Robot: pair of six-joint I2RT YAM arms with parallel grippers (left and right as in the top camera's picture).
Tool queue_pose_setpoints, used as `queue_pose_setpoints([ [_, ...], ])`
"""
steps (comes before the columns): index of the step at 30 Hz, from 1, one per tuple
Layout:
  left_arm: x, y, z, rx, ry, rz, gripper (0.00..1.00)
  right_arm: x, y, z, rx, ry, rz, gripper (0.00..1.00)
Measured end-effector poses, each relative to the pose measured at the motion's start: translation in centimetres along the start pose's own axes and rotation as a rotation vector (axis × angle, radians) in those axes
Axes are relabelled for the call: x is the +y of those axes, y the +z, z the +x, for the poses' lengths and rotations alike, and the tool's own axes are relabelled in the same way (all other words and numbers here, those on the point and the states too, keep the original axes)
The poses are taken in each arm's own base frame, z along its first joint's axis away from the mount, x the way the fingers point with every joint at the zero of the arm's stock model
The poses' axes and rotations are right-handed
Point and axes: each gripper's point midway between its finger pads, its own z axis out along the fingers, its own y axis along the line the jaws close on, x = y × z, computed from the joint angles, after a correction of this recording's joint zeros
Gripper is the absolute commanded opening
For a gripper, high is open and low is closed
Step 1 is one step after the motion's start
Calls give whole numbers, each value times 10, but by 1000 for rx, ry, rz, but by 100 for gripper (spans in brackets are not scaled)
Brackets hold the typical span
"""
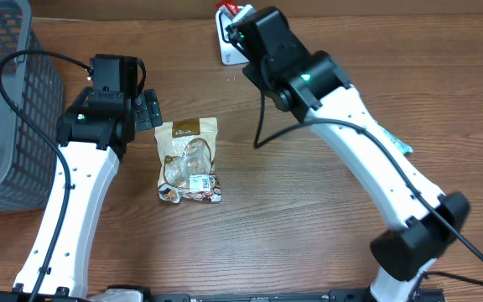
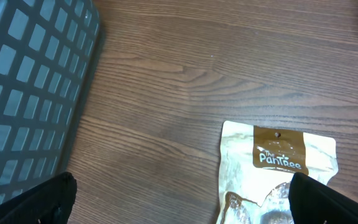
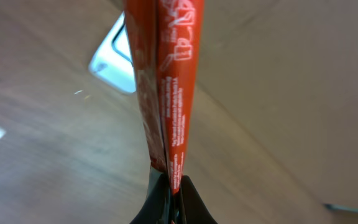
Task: Scan the item barcode
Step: 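Hold the red stick in front of the white scanner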
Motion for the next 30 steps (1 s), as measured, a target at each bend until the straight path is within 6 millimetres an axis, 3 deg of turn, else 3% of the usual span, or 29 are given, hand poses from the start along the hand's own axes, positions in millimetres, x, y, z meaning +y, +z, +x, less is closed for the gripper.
queue_pose_setpoints([
  [5,0,0,0,0,0,0,100,0,40,0,40,-72,120,4],
  [9,0,0,0,0,0,0,100,12,76,6,77,-151,170,4],
  [15,0,0,0,0,0,0,100,19,124,-2,51,-204,270,3],
  [22,0,0,0,0,0,0,100,9,169,-2,32,-269,379,3],
  [30,0,0,0,0,0,0,100,-10,203,9,25,-246,497,3],
])
